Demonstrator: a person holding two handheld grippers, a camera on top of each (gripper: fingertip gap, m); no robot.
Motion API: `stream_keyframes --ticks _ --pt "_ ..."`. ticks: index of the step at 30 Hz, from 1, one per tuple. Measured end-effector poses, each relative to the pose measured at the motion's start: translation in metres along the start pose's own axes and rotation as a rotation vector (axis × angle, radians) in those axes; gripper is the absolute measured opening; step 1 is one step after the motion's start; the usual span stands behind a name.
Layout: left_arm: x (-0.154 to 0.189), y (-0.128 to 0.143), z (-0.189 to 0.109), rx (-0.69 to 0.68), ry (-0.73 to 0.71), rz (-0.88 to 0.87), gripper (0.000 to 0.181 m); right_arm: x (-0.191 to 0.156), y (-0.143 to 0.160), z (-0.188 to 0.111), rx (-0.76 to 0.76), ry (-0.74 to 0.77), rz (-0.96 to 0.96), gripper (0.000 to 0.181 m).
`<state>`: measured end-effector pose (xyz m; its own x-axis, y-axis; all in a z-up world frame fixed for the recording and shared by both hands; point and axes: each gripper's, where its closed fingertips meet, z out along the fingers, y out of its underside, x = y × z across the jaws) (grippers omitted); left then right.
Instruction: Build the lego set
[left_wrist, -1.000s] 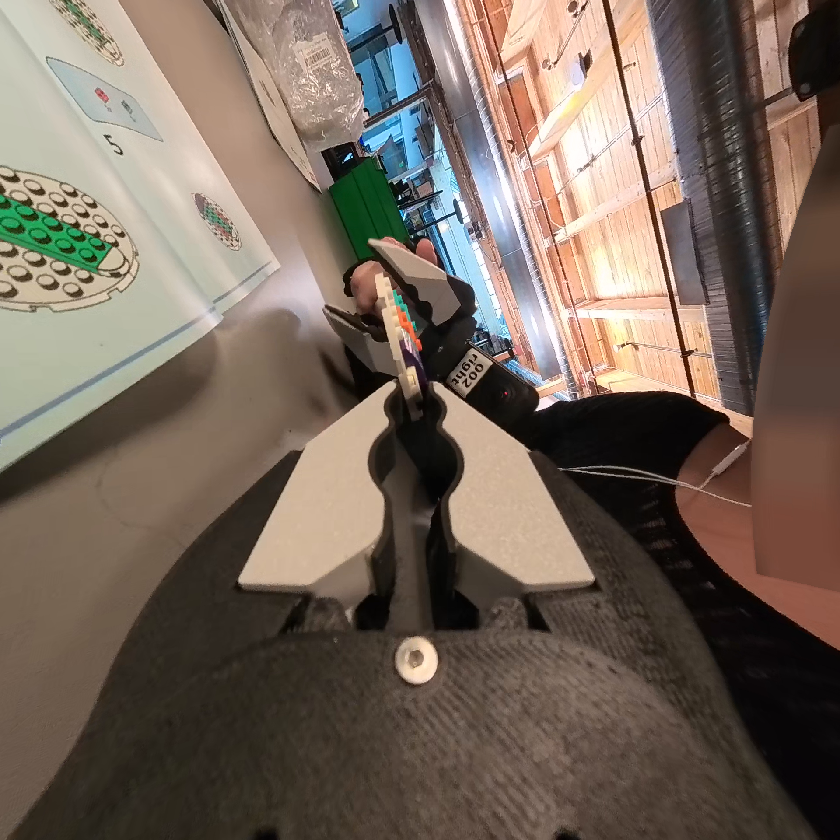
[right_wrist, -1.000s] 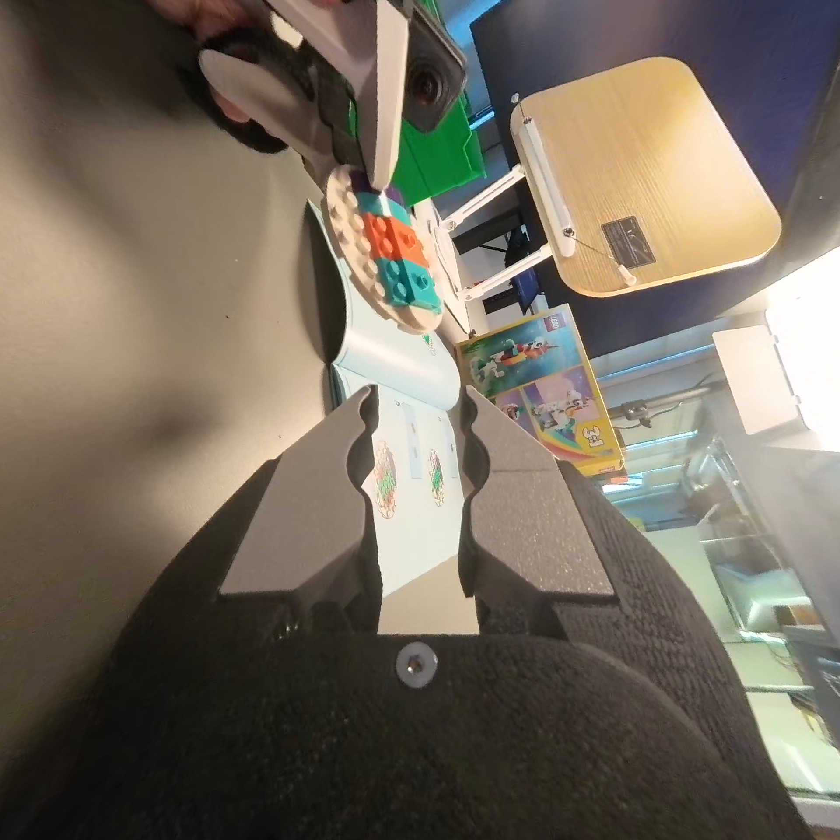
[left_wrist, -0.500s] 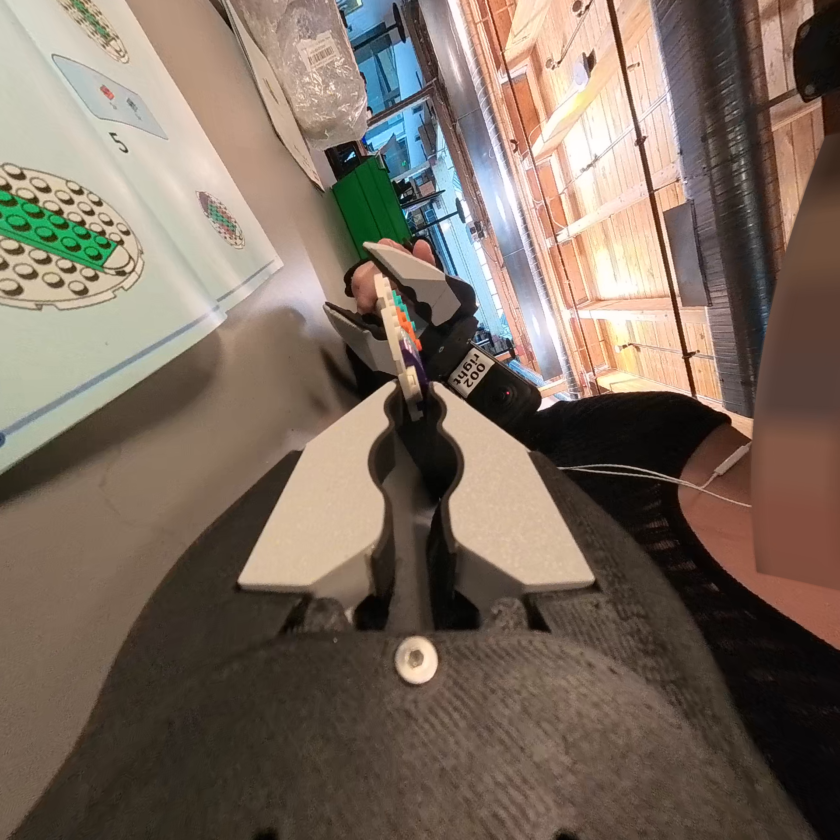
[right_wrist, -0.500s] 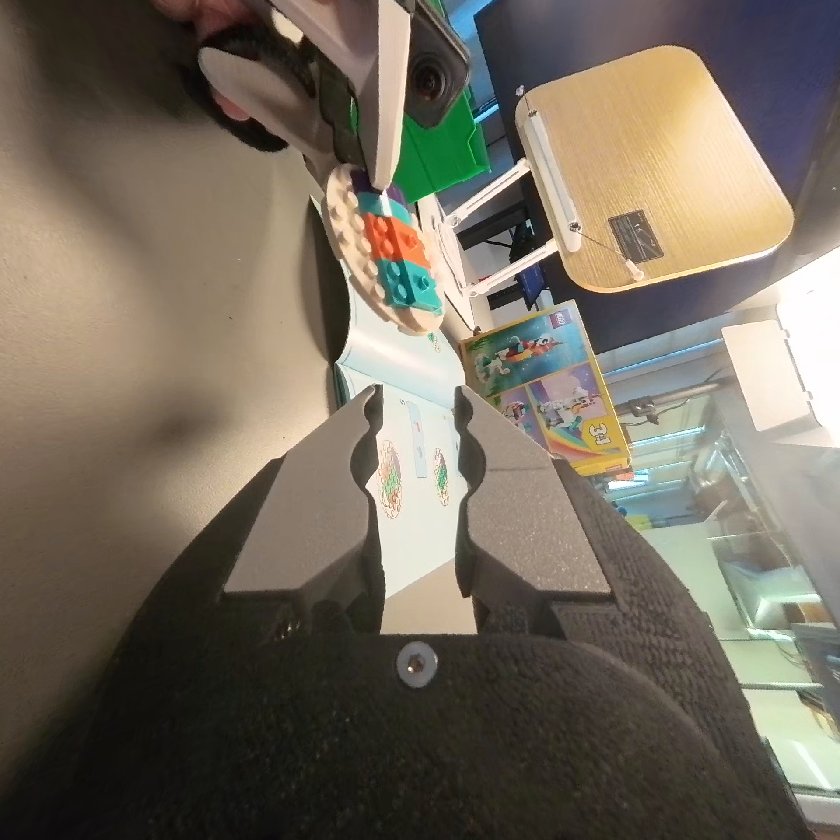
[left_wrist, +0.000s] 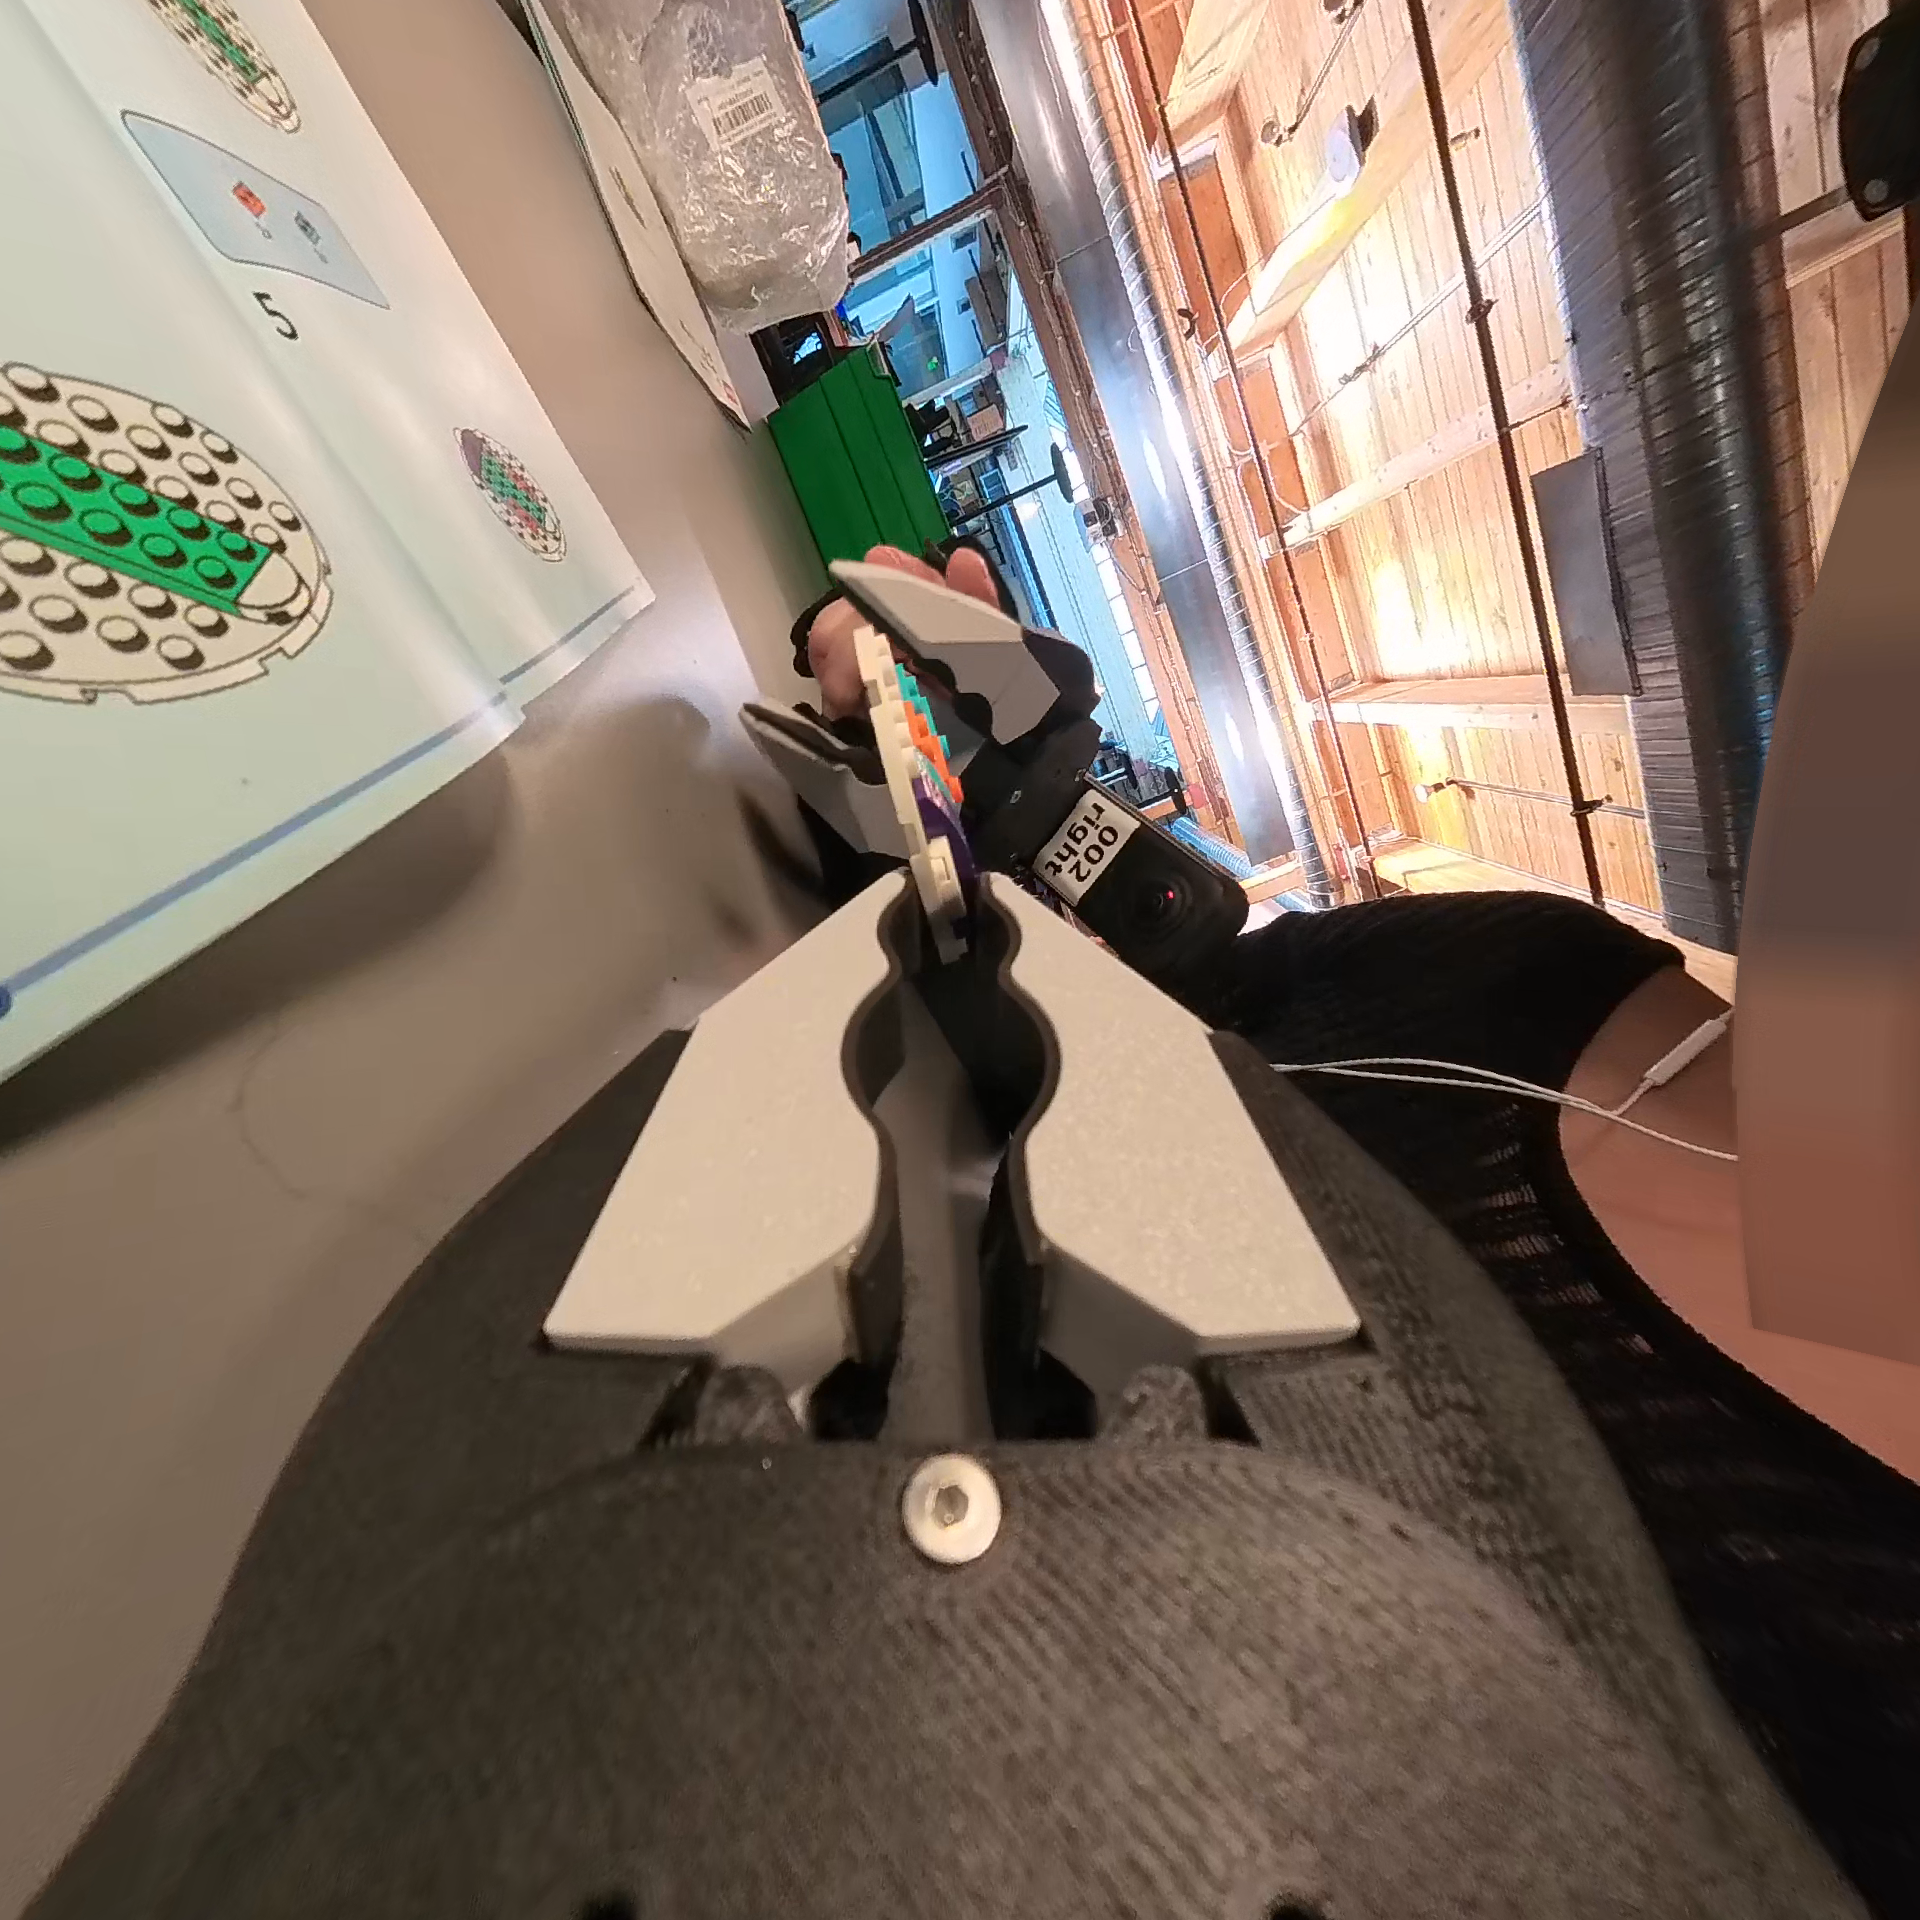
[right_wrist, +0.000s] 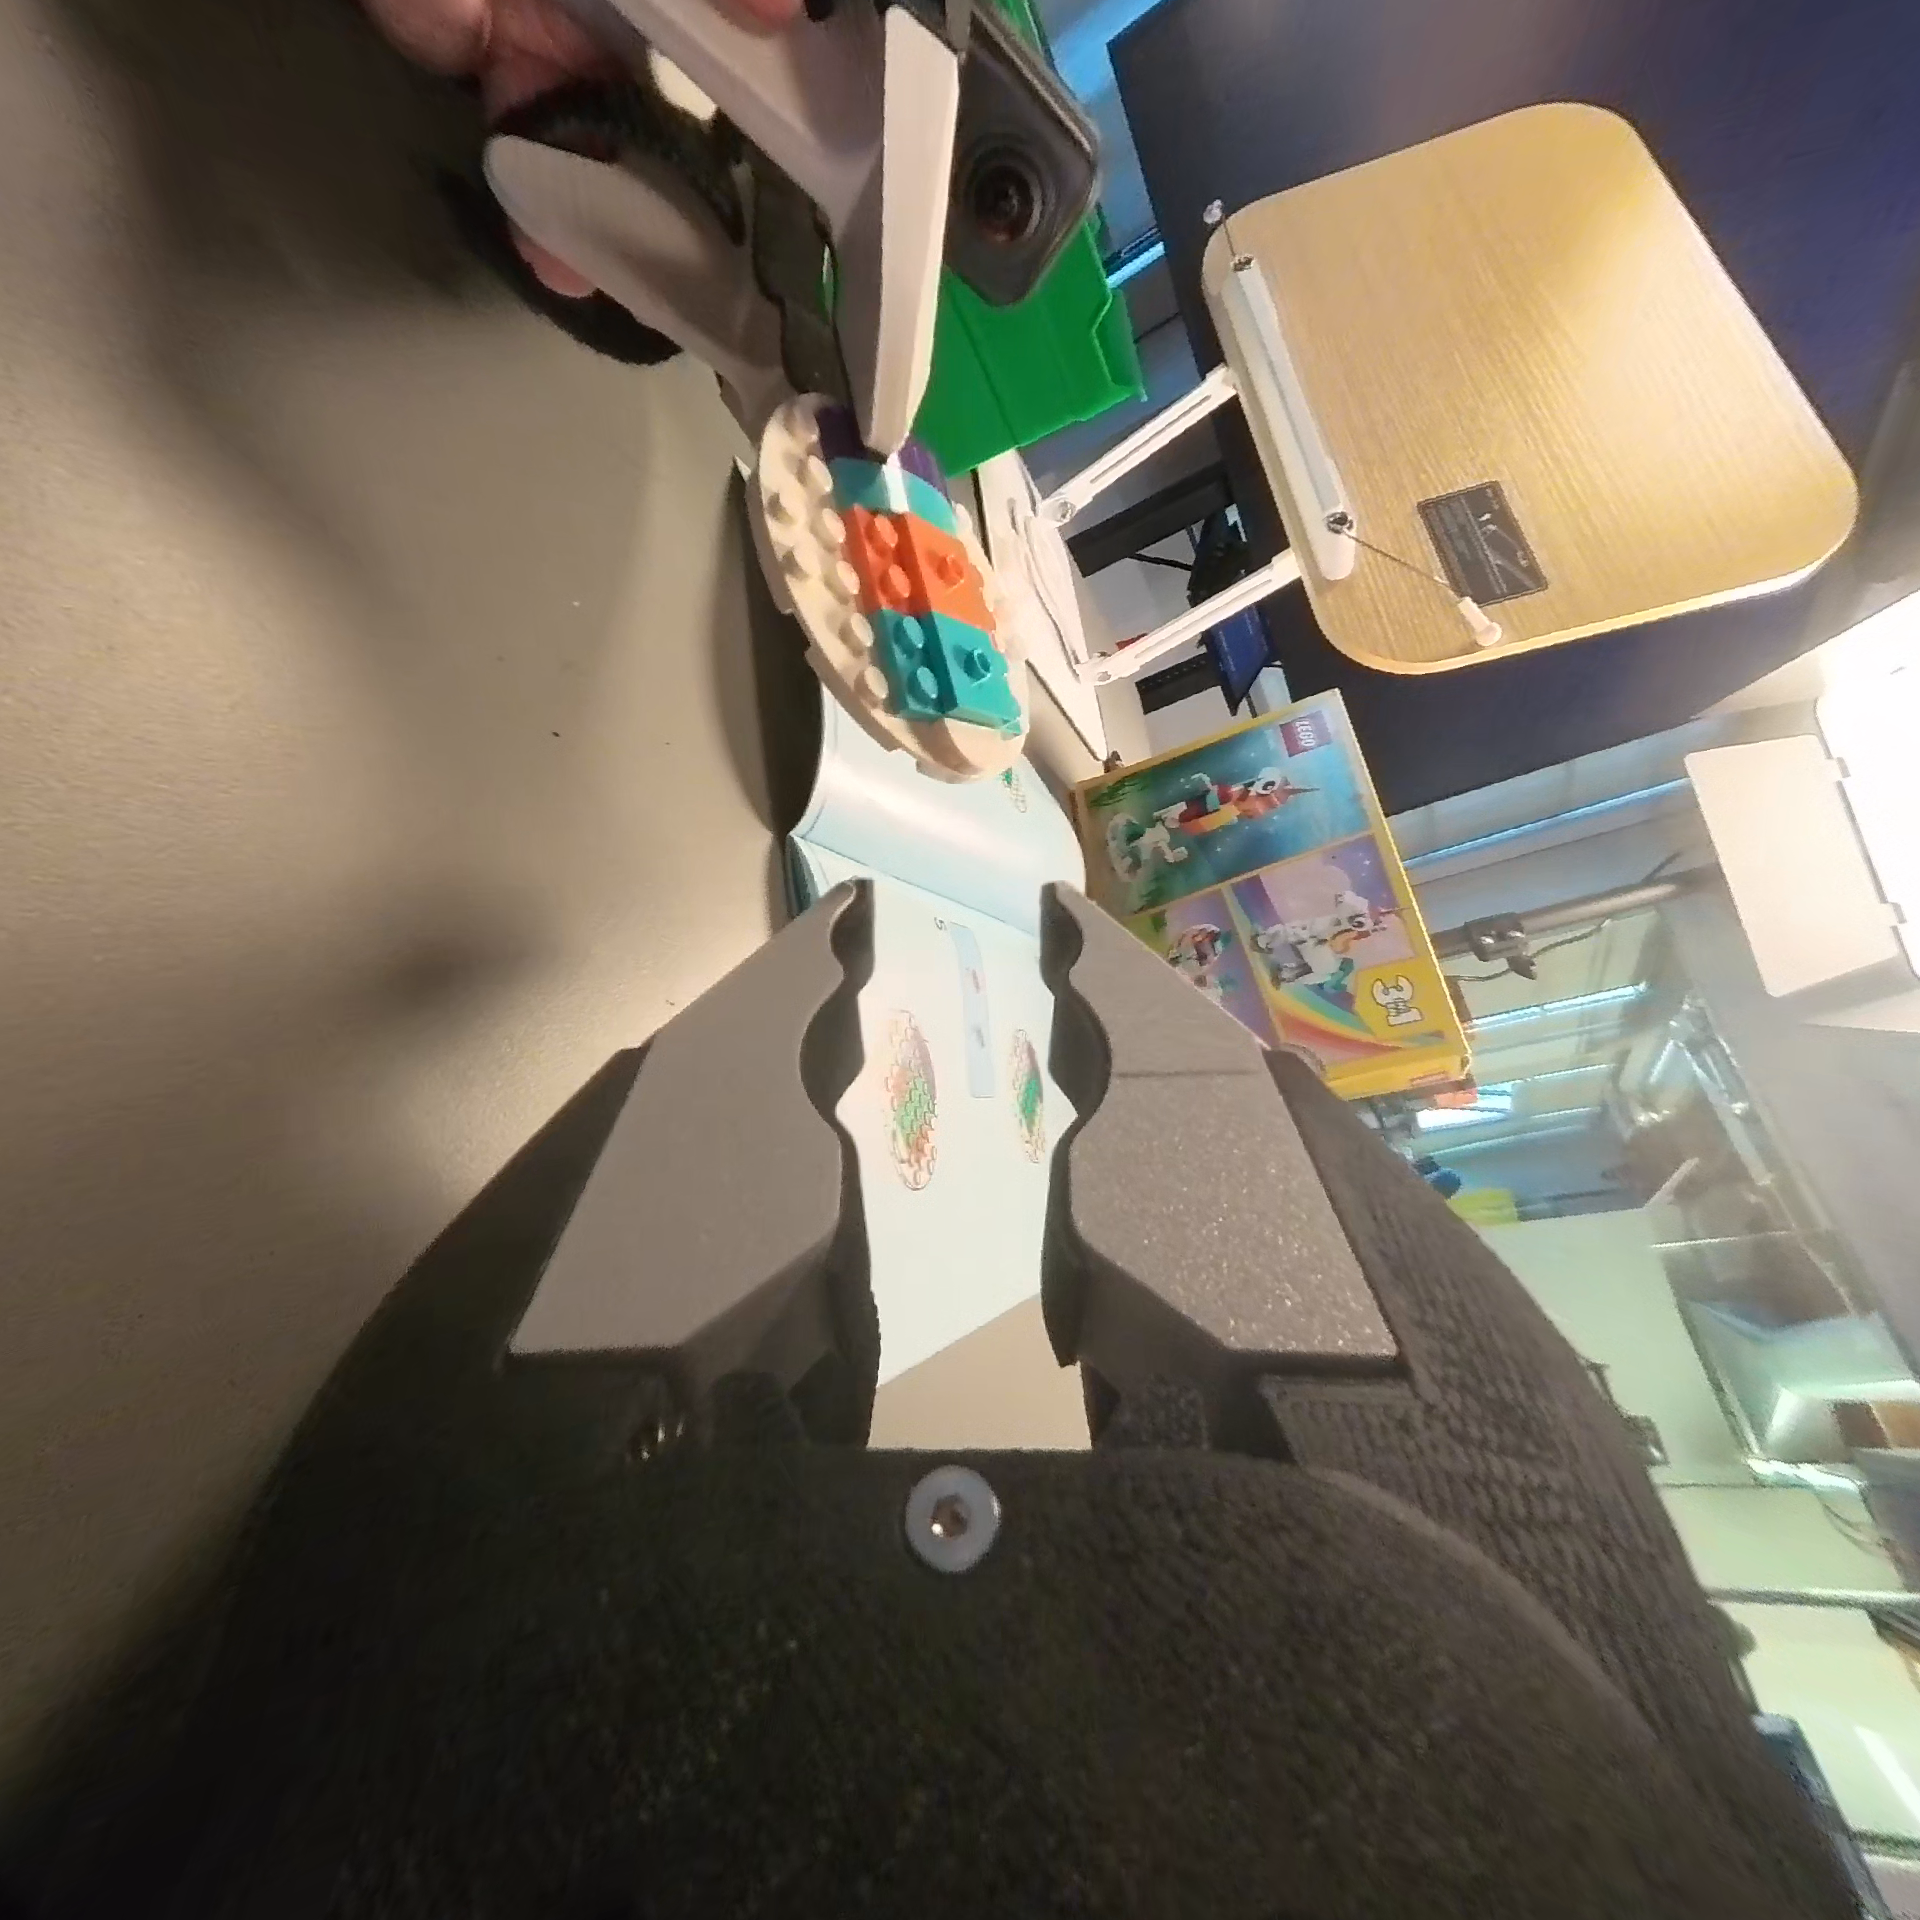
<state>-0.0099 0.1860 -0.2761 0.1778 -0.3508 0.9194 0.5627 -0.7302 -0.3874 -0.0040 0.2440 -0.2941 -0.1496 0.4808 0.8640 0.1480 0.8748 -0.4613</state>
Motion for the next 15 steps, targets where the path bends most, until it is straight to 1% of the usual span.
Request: stream_keyframes --ticks 3,5,11,13,15 --pt "0.000 0.000 0.000 0.000 -0.002 0.000 0.008 0.000 -0.002 -0.001 0.013 -0.005 0.012 0.031" --pt "0.000 0.000 0.000 0.000 -0.004 0.001 0.007 -0.002 -0.003 -0.002 0.020 -0.027 0.034 0.025" --pt "-0.001 0.001 0.000 -0.002 -0.008 0.003 0.007 -0.006 -0.008 -0.006 0.055 -0.071 0.094 0.024" --pt "-0.001 0.001 0.000 -0.002 -0.009 0.003 0.008 -0.013 -0.011 -0.006 0.069 -0.127 0.140 0.028" --pt "-0.001 0.001 0.000 -0.002 -0.010 0.003 0.007 -0.015 -0.015 -0.006 0.081 -0.142 0.143 0.033"
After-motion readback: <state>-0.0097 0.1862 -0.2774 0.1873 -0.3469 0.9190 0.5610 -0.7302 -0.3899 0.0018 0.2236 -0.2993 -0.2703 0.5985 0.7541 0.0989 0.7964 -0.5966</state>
